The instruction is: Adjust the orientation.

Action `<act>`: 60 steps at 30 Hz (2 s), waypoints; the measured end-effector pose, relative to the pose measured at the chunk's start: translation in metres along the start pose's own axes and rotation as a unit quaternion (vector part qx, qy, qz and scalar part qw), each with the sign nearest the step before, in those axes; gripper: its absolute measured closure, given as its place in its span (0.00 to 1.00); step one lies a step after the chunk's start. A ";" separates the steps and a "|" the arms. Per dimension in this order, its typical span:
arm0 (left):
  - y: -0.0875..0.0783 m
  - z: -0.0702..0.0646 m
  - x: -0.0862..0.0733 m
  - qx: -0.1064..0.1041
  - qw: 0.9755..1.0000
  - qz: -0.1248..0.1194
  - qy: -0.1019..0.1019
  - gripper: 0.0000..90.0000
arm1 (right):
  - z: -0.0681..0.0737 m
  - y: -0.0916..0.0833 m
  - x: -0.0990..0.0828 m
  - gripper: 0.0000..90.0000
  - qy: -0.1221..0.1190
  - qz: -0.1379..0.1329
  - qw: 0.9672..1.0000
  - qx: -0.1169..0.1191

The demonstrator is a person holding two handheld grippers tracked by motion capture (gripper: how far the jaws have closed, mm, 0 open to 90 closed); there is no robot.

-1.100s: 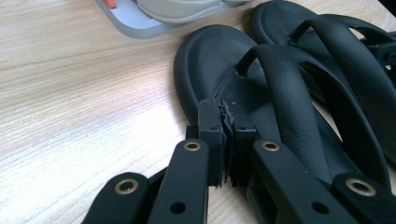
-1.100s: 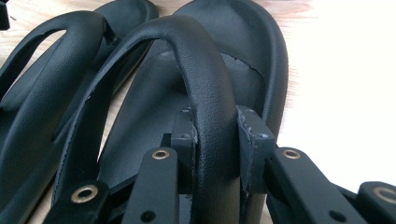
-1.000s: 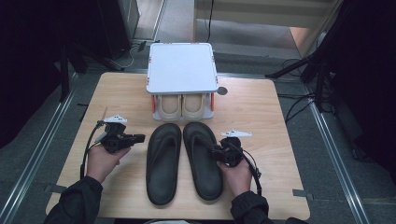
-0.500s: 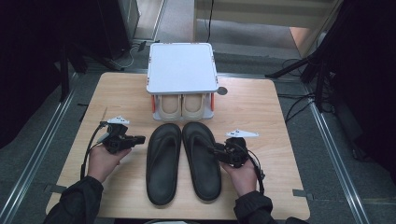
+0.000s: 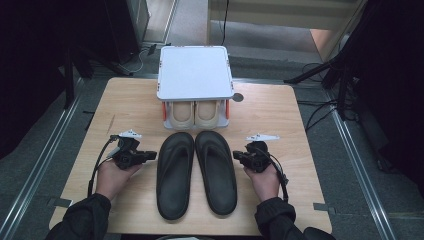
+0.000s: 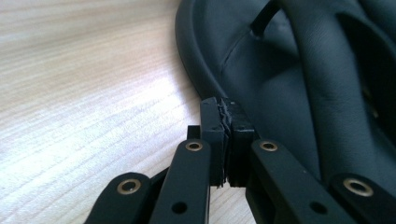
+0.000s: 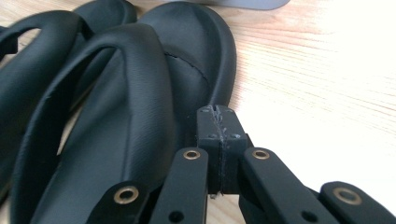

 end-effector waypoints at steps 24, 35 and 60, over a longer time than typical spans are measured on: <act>0.009 -0.025 -0.001 -0.010 0.999 0.029 0.039 1.00 | -0.003 0.012 0.000 1.00 -0.005 0.019 1.000 -0.004; 0.000 -0.022 0.003 -0.018 1.000 0.001 0.019 0.89 | -0.004 0.007 0.002 0.96 0.006 0.003 1.000 0.007; -0.023 -0.023 0.007 -0.038 0.999 -0.023 0.015 0.58 | 0.036 -0.039 -0.009 0.71 0.020 -0.081 0.994 0.066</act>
Point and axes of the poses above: each handheld gripper's, and its own axes: y roughly forward along the jaws, x roughly out of its top, z roughly to its left, the point moved 1 cm from there along y, roughly forward along the jaws, and after that the axes turned 12 degrees about y, right-handed, at the moved point
